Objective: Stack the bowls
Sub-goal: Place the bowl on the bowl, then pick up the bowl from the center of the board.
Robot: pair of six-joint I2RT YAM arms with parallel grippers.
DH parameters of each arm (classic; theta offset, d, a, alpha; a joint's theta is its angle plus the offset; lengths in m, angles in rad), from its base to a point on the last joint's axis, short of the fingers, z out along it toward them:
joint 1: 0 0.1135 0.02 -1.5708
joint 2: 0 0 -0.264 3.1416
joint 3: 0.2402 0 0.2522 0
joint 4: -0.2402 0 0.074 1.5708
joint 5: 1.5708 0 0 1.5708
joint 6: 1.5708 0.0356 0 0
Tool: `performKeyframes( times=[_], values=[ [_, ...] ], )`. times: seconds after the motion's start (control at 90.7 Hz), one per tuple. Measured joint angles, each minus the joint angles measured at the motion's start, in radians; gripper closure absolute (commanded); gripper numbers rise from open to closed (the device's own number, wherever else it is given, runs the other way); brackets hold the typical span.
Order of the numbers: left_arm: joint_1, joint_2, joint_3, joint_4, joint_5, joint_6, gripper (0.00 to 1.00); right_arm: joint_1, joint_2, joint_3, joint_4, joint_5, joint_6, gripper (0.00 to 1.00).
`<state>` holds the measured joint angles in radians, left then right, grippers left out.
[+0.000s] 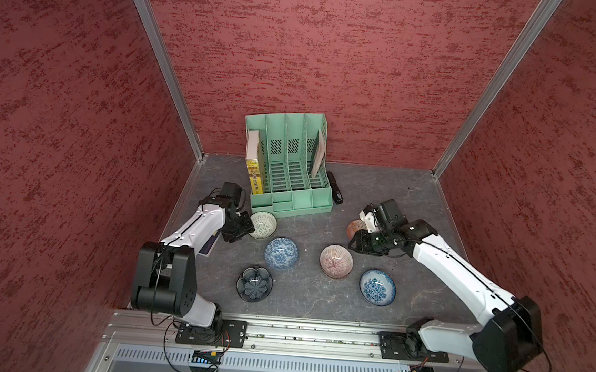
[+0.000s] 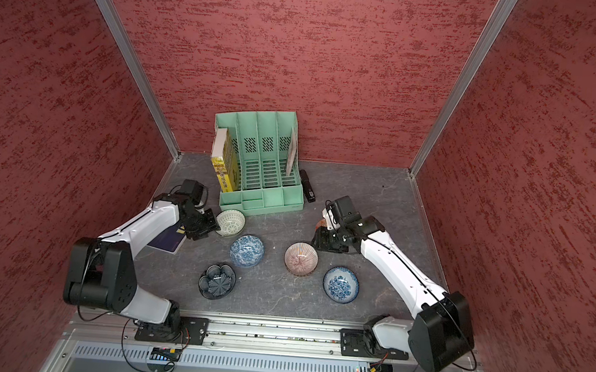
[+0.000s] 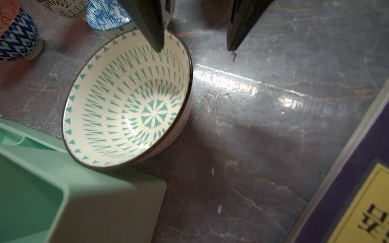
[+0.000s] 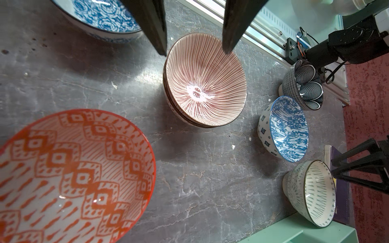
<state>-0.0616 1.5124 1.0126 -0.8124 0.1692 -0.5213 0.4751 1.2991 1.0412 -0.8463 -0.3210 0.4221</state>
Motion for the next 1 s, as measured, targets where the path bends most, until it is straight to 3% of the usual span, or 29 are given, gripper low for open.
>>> performKeyframes(
  times=[0.154,0.275,0.716,1.003],
  values=[
    [0.0,0.065,0.032,0.044,-0.01,-0.005,0.66,0.0,-0.001,0.0,-0.014,0.001,0.0,0.56],
    [0.0,0.102,0.042,0.067,-0.018,-0.001,0.7,0.0,-0.002,0.0,-0.02,0.003,0.0,0.58],
    [-0.004,0.101,0.042,0.064,-0.022,0.014,1.0,0.0,-0.002,0.0,-0.021,0.003,0.0,0.64],
    [-0.004,0.043,0.042,0.002,-0.034,0.017,1.0,0.0,-0.002,0.0,-0.021,0.003,0.0,0.65]
  ],
)
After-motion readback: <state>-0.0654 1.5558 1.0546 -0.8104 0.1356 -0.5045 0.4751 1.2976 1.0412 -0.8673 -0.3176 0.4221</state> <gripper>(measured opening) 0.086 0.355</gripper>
